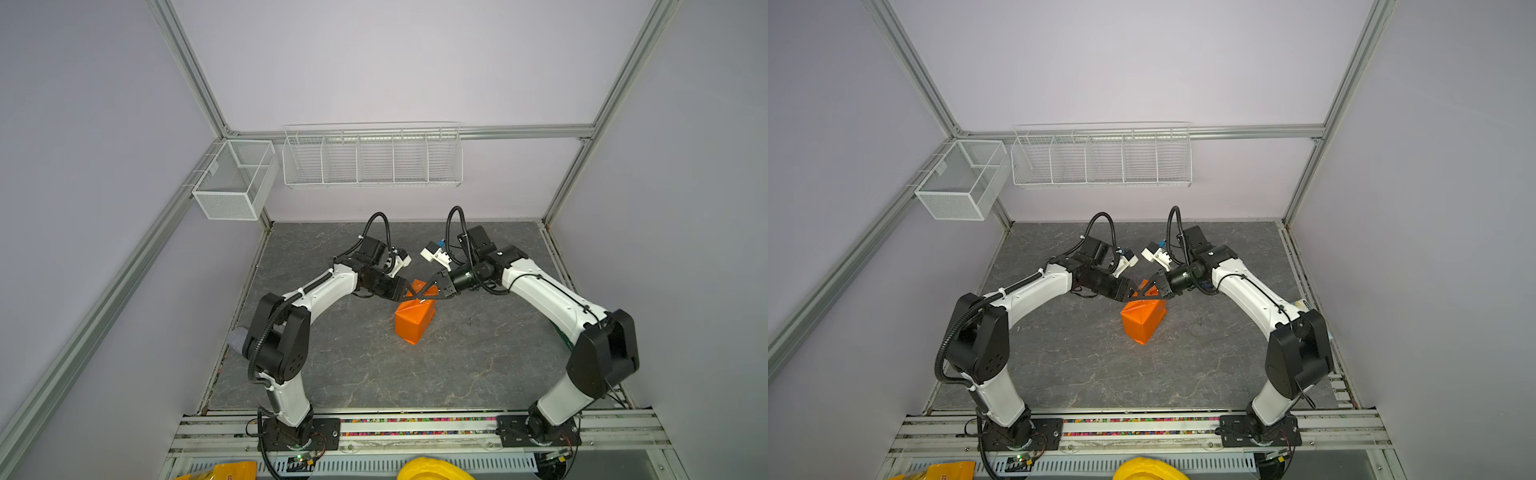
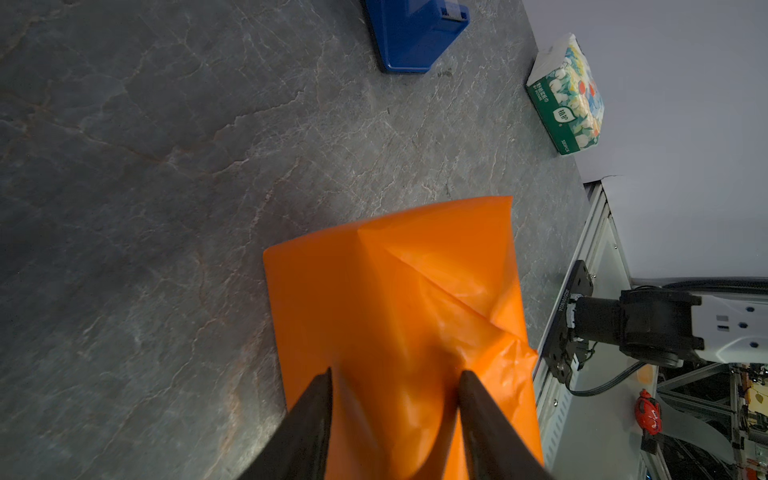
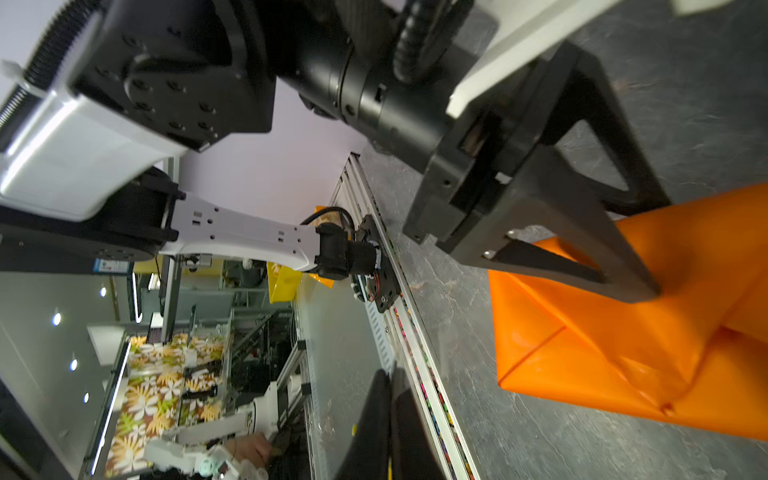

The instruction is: Wrap the gift box in paper

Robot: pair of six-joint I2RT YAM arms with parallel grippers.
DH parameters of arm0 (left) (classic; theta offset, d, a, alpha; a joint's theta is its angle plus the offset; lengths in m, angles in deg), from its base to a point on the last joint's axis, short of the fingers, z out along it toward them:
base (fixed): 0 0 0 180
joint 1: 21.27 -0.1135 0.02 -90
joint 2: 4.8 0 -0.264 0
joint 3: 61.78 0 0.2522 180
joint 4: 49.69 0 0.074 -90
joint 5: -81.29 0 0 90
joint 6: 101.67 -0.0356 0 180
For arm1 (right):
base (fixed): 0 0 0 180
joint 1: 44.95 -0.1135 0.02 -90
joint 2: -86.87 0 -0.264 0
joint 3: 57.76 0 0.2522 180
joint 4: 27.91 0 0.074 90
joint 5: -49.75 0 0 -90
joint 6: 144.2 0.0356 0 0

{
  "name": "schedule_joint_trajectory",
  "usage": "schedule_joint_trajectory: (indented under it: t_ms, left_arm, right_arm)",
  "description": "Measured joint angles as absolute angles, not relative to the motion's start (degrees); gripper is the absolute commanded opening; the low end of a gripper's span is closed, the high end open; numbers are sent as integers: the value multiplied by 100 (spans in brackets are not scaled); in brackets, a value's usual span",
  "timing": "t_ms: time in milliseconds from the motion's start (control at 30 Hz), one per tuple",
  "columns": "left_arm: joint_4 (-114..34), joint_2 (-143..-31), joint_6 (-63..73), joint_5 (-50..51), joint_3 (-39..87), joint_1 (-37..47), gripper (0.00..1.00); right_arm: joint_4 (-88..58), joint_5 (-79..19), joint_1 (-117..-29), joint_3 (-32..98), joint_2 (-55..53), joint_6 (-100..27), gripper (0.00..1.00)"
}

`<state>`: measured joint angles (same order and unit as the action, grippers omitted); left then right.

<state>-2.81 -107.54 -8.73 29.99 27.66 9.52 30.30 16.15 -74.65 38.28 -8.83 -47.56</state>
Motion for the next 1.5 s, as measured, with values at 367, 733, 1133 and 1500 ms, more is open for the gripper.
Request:
schedule_joint_trajectory:
  t_ms: [367,733,1133,1500]
  left_arm:
    - [-145,-10756,-1009,3019,2806,956,49]
    - [-145,-10756,-1046,3021,2806,956,49]
    - [-130,-10756,-1079,3032,2808,960,49]
    - [-130,-10756,-1092,3030,2808,960,49]
  right_arm:
    - [4536,1361,-7401,4609,-2288,-5860,7]
    - [4986,981,-7150,4928,-2505,-5934,7]
    - [5231,863,-7128,5179,-2850,-5936,7]
    - [5286,902,-7058,5205,-2905,-5886,7]
